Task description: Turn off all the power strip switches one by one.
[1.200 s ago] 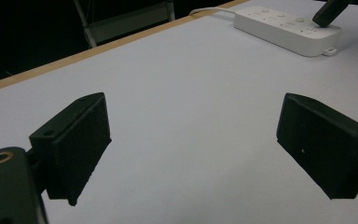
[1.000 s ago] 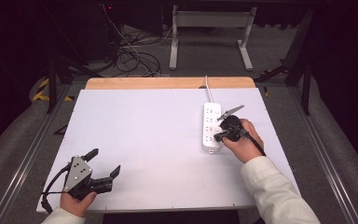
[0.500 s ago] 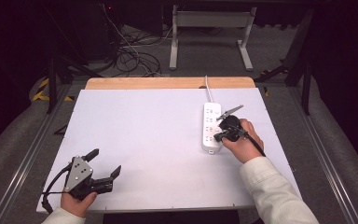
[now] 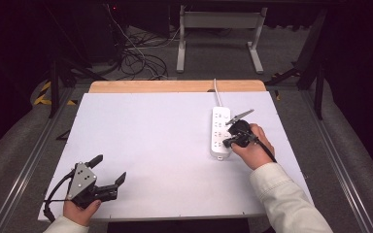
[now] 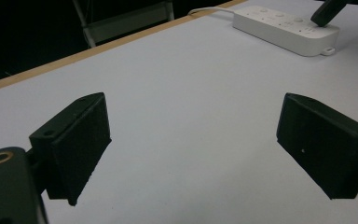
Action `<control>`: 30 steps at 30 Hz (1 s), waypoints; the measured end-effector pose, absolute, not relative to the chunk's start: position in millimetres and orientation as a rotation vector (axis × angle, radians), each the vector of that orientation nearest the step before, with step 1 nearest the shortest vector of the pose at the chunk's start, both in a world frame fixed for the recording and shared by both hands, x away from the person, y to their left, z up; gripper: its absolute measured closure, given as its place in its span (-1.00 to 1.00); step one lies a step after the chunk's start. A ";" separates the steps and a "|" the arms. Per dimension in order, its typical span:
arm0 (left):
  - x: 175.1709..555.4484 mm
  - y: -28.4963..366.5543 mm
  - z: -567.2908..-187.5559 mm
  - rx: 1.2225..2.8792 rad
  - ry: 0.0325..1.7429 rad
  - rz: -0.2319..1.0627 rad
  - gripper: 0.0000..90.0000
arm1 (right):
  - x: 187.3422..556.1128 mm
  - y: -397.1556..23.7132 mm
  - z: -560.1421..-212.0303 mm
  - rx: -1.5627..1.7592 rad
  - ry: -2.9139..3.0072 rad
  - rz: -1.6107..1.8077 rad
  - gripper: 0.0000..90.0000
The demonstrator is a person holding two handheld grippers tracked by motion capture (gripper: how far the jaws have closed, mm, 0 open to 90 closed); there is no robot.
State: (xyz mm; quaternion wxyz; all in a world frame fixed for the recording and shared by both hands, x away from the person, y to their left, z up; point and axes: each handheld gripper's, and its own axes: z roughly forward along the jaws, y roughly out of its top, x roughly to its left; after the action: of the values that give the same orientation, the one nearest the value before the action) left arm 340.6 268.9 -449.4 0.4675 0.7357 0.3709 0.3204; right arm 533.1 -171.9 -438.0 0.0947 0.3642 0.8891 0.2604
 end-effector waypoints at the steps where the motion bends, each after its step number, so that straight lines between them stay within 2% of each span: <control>1: 340.6 268.9 -449.4 1.805 0.911 0.786 -0.77 | 531.5 -172.6 -433.9 1.054 2.639 0.816 1.00; 5: 342.0 269.8 -449.6 1.812 0.910 0.791 -0.77 | 519.6 -179.3 -404.6 1.010 2.524 0.998 1.00; 8: 342.0 268.8 -449.8 1.815 0.907 0.791 -0.77 | 519.7 -184.1 -396.5 1.014 2.514 1.000 1.00; 30: 341.4 269.1 -449.9 1.805 0.915 0.785 -0.77 | 550.9 -179.4 -420.2 1.050 2.521 0.919 1.00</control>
State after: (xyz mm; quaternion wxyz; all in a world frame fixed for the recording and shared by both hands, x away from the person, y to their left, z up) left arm 341.4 269.1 -449.9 0.4668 0.7354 0.3729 0.3198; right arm 550.9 -179.4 -420.2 0.1299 0.3612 0.8676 0.3162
